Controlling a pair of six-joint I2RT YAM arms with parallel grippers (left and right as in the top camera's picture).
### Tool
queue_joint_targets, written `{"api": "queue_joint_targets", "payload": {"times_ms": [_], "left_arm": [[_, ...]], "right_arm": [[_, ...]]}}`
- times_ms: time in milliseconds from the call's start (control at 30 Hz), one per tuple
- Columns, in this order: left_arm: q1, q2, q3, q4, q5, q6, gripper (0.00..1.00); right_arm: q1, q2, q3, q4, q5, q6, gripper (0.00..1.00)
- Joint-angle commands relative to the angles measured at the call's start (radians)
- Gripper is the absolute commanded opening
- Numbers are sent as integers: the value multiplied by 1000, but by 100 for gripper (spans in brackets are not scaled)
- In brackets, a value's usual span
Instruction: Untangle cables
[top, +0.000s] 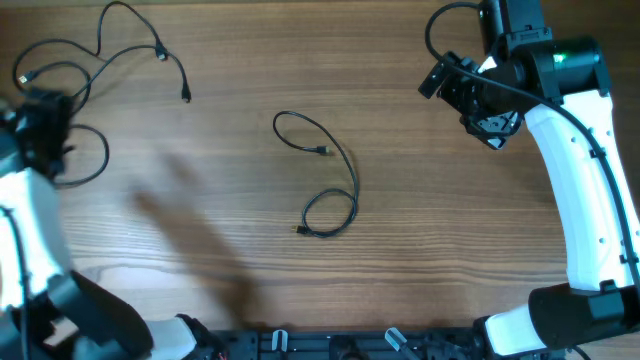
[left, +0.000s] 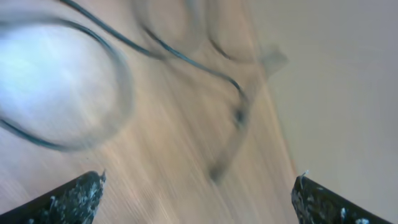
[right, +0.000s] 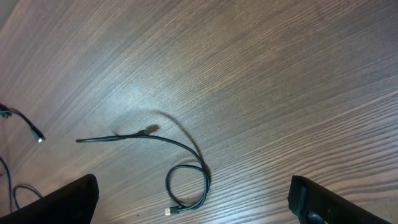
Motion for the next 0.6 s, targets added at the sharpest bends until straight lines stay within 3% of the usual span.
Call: {"api": "queue_joint_targets", "payload": {"times_ms": [0,100,200,267,400,567], "left_arm": [[-260,-30,-1,-62,123,17,100],[-536,-14,-1,-121,19,17,100],[-739,-11,-1,-128,-97,17,100],[-826,-11,-1,-132,-96,16,100],[-944,-11,-1,-159,-97,17,100],[-971,-10,-1,-176,-108,16,100]], "right_arm": [[2,5,4,-2,-9,-20,100],[1,5,4,-36,-9,-22,100],[1,5,4,-64,-9,-96,100],[1,5,4,-71,-10,-126,100],[2,5,4,-76,-14,-125,100],[2,5,4,-73,-32,-160,100]]}}
